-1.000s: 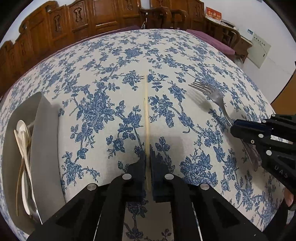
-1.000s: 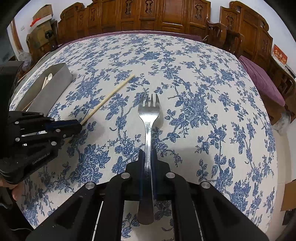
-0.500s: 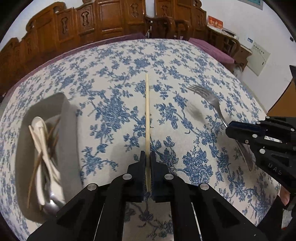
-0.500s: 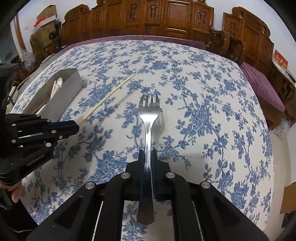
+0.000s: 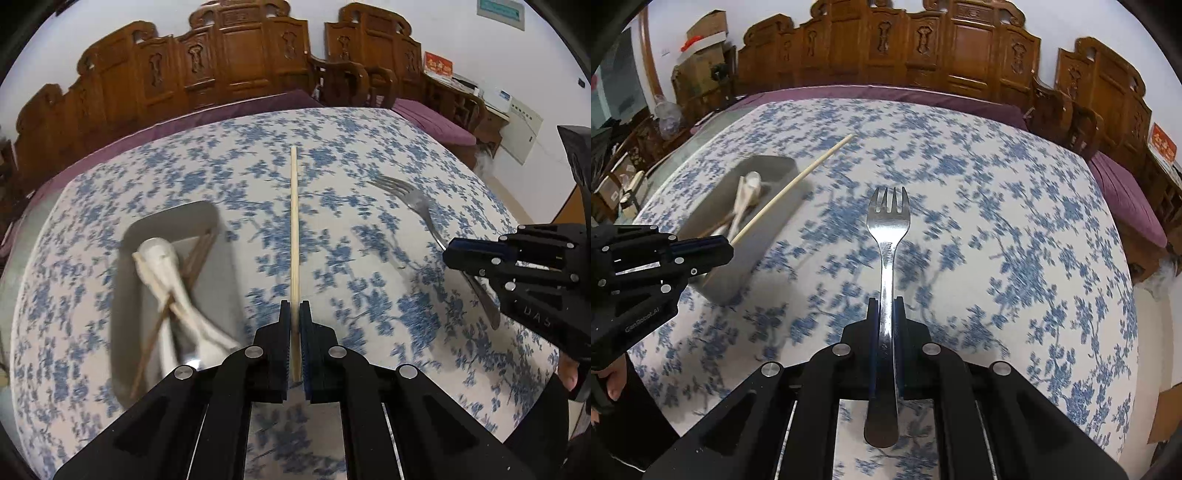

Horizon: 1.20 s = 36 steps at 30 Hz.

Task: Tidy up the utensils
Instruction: 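Carry the metal fork with the right gripper and the chopstick with the left over the tray, then lower the fork and chopstick into the grey tray and open both grippers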

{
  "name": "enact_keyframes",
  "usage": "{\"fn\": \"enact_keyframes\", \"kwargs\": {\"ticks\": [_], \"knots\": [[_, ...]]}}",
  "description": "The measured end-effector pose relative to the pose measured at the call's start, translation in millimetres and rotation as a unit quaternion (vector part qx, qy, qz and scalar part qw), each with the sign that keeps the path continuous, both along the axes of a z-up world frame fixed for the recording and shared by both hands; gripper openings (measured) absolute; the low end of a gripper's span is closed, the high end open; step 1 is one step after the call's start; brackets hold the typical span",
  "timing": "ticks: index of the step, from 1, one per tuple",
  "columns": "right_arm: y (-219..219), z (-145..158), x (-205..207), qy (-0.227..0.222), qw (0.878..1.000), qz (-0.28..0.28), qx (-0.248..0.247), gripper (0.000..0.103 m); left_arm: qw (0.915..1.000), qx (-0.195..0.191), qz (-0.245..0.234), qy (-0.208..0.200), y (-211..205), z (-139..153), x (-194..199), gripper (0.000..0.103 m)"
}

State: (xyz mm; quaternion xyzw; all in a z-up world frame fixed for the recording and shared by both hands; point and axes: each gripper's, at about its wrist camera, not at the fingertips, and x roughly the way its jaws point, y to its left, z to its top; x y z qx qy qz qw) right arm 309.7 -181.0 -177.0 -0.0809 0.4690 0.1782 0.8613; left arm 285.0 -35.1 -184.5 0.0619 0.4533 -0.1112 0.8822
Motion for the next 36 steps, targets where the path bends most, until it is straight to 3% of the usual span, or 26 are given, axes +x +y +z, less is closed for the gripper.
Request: {"fn": "enact_keyframes", "kwargs": {"ticks": [11, 24, 33, 36], "knots": [[56, 9, -2, -0.002, 0.999, 0.041, 0.007, 0.009, 0.9991, 0.008, 0.039, 0.012, 67, -3, -7, 0.004], [105, 7, 2, 0.006, 0.998, 0.068, 0.010, 0.009, 0.9963, -0.008, 0.076, 0.039, 105, -24, 5, 0.004], [137, 2, 9, 0.012, 0.996, 0.083, 0.017, 0.009, 0.9962, -0.015, 0.083, 0.021, 122, -14, -5, 0.007], [148, 0, 12, 0.015, 0.996, 0.087, 0.024, 0.009, 0.9963, -0.013, 0.084, 0.009, 128, -7, -9, 0.014]]}}
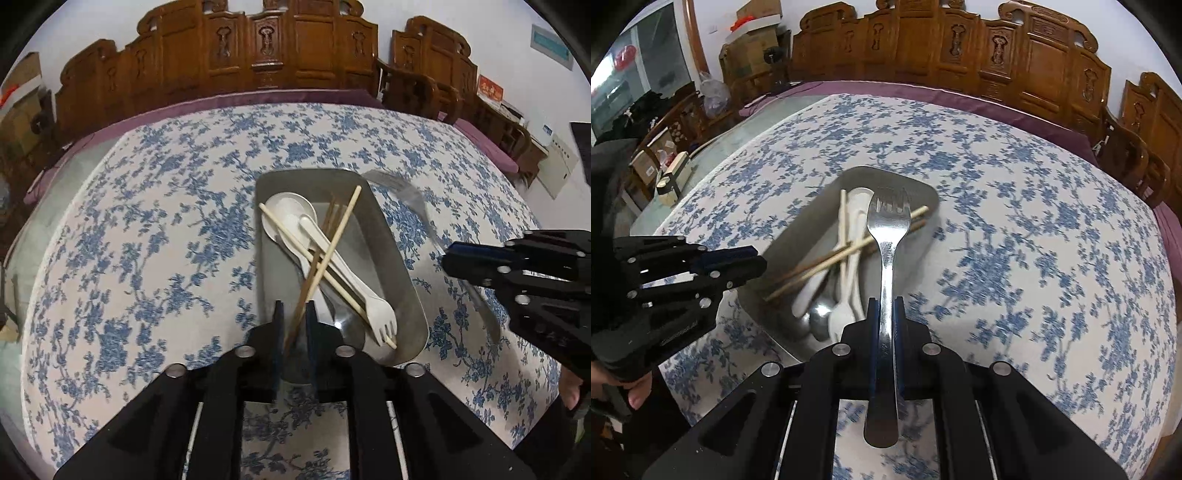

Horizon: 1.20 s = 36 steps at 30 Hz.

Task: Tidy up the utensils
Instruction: 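Lower the fork and chopstick into the grey tray and open both grippers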

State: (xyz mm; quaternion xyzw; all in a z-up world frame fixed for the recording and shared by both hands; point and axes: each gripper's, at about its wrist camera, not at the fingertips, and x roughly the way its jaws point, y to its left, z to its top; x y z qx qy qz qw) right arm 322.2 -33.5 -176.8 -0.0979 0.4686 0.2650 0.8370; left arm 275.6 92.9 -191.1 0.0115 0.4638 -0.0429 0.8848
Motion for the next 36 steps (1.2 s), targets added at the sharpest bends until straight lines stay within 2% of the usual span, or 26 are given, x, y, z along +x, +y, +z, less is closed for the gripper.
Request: {"fn": "enact_keyframes", "kwargs": {"ticks": [8, 20, 27, 36], "knots": [[28, -1, 9, 0.004, 1.000, 0.007, 0.013, 0.009, 0.9999, 0.001, 0.001, -0.017, 17, 14, -10, 0.014], [56, -14, 28, 0.016, 0.999, -0.008, 0.029, 0.009, 0.9997, 0.001, 0.008, -0.025, 33, 18, -17, 0.014], [59, -25, 30, 0.023, 0.999, -0.019, 0.041, 0.011, 0.9996, -0.001, 0.011, -0.025, 36, 19, -19, 0.014], [43, -15, 23, 0.002, 0.998, -0.016, 0.060, 0.011, 0.9996, -0.002, 0.010, -0.028, 32, 21, -21, 0.015]]}}
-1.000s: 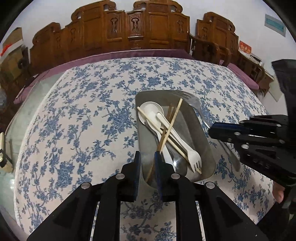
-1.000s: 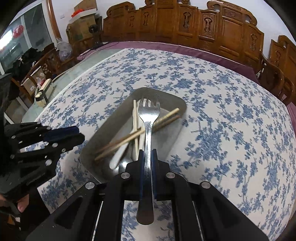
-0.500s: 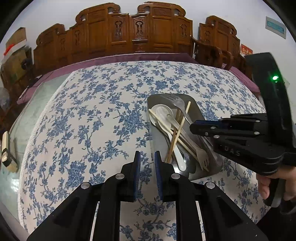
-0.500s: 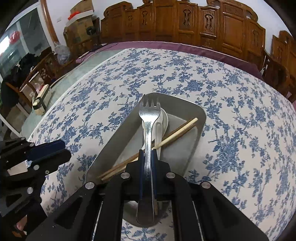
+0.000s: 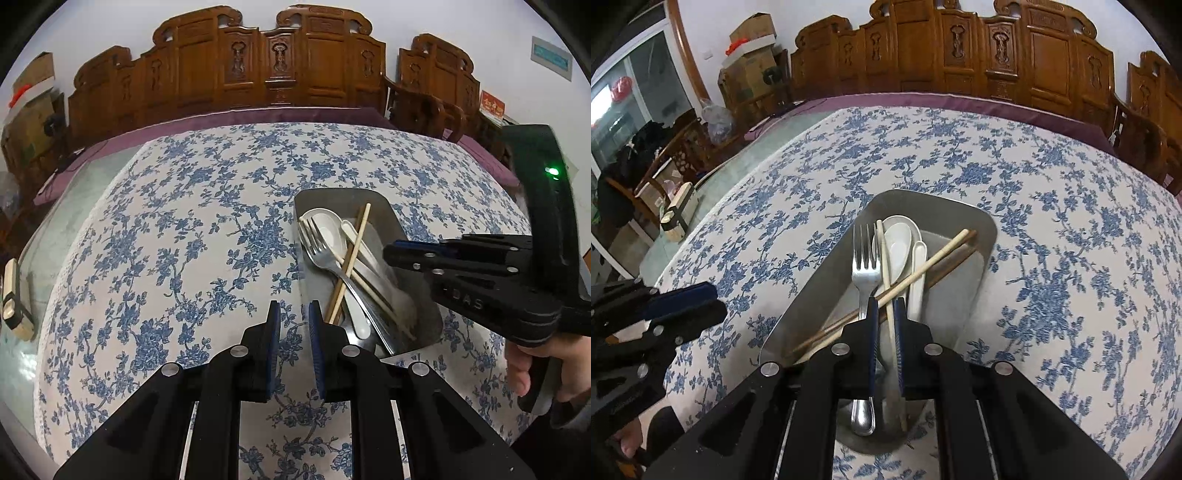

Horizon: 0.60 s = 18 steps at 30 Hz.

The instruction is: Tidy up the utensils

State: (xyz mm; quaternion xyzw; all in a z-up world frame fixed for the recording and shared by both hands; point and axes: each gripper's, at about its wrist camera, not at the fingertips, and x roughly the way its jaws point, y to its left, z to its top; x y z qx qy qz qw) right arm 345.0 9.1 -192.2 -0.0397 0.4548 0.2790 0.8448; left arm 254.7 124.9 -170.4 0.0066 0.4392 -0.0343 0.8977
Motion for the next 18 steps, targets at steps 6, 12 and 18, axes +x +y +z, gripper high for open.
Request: {"fn": "enact_keyframes", "kwargs": {"ticks": [6, 12, 18], "knots": [[-28, 16, -20, -0.023, 1.000, -0.015, 0.010, 0.011, 1.0000, -0.004, -0.002, -0.009, -11, 9, -5, 0.015], [-62, 33, -49, -0.050, 0.998, -0.026, 0.011, 0.011, 0.9997, -0.022, -0.001, -0.014, -28, 11, -15, 0.027], [-98, 45, -75, -0.065, 0.996, -0.049, 0.021, 0.023, 0.9995, -0.026, -0.008, -0.015, -49, 8, -25, 0.037]]}}
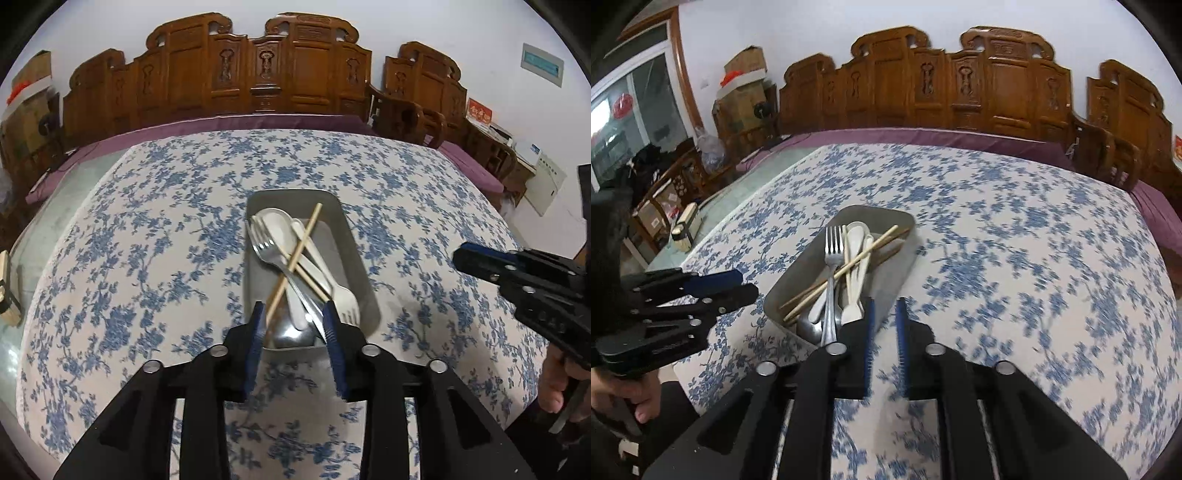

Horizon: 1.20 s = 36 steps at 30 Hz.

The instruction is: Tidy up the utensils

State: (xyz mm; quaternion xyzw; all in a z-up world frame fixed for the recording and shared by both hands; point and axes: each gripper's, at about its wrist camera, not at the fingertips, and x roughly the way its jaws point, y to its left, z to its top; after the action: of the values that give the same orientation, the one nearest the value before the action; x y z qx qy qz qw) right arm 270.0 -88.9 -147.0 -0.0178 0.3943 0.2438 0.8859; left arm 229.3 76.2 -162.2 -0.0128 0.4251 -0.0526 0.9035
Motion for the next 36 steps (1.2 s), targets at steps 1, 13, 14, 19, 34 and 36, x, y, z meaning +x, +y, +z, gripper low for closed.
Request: {"fn": "enact_keyframes", "kwargs": {"ticks": [1, 13, 14, 19, 34, 36], "knots": [[-7, 2, -6, -0.005, 1.000, -0.008, -0.003, 0.036, 1.0000, 0.001, 0.000, -0.002, -3, 0, -2, 0.044], [-74, 13, -50, -0.025, 0.994, -0.102, -0.013, 0.100, 0.9992, 0.022, 0.002, -0.032, -32, 26, -35, 0.093], [-77, 14, -53, -0.024, 0.994, -0.106, -0.011, 0.100, 0.9992, 0.022, 0.001, -0.034, -36, 29, -39, 0.094], [-92, 21, -71, -0.034, 0.991, -0.130, -0.013, 0.100, 0.9985, 0.022, 0.001, -0.049, -47, 41, -58, 0.095], [-104, 75, -129, -0.094, 0.987, -0.132, 0.006, 0.100, 0.9941, 0.015, 0.014, -0.107, -63, 90, -101, 0.095], [-104, 82, -134, -0.101, 0.986, -0.130, 0.008, 0.100, 0.9933, 0.016, 0.016, -0.114, -64, 96, -106, 0.095]]}}
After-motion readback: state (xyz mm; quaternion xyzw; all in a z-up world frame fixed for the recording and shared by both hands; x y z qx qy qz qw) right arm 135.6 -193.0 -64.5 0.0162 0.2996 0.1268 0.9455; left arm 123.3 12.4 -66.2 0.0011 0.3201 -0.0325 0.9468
